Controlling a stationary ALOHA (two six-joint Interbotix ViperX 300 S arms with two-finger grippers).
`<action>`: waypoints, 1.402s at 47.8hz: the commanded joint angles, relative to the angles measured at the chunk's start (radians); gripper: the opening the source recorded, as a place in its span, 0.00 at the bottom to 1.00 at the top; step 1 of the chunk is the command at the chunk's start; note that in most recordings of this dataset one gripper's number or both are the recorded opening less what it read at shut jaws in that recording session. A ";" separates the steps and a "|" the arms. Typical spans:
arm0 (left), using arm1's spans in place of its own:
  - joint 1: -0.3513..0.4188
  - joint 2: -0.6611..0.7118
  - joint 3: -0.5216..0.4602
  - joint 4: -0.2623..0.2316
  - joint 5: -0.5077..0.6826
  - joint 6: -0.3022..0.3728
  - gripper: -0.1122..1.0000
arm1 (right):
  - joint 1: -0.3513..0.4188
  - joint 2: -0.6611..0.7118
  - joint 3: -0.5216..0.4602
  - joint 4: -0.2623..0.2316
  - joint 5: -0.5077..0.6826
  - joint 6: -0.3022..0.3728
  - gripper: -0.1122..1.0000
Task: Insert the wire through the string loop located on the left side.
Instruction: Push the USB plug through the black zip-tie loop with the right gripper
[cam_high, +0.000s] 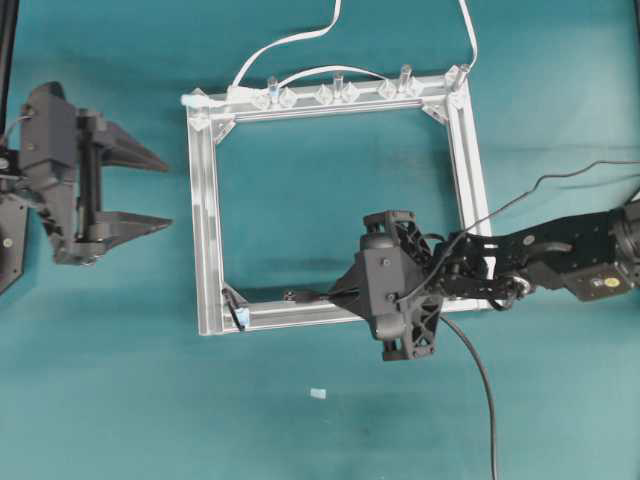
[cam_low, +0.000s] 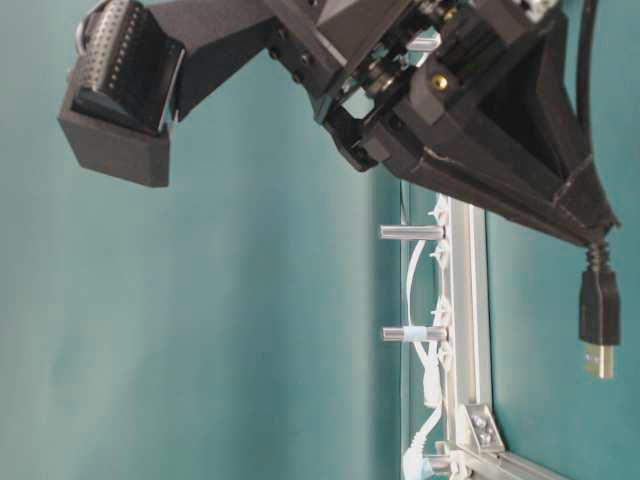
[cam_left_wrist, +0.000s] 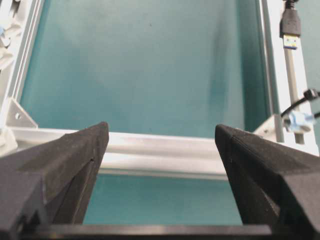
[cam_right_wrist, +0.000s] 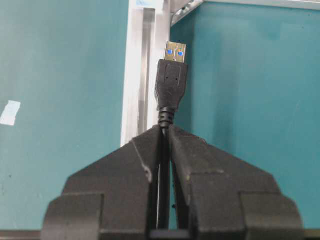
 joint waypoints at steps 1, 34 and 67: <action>-0.003 -0.043 0.003 0.003 0.017 -0.002 0.88 | -0.002 -0.006 -0.032 -0.002 -0.003 -0.002 0.17; -0.003 -0.291 0.097 0.003 0.126 -0.003 0.88 | -0.002 0.100 -0.172 -0.002 0.015 0.000 0.17; -0.020 -0.400 0.129 0.003 0.176 -0.005 0.88 | -0.018 0.209 -0.330 -0.002 0.041 0.000 0.17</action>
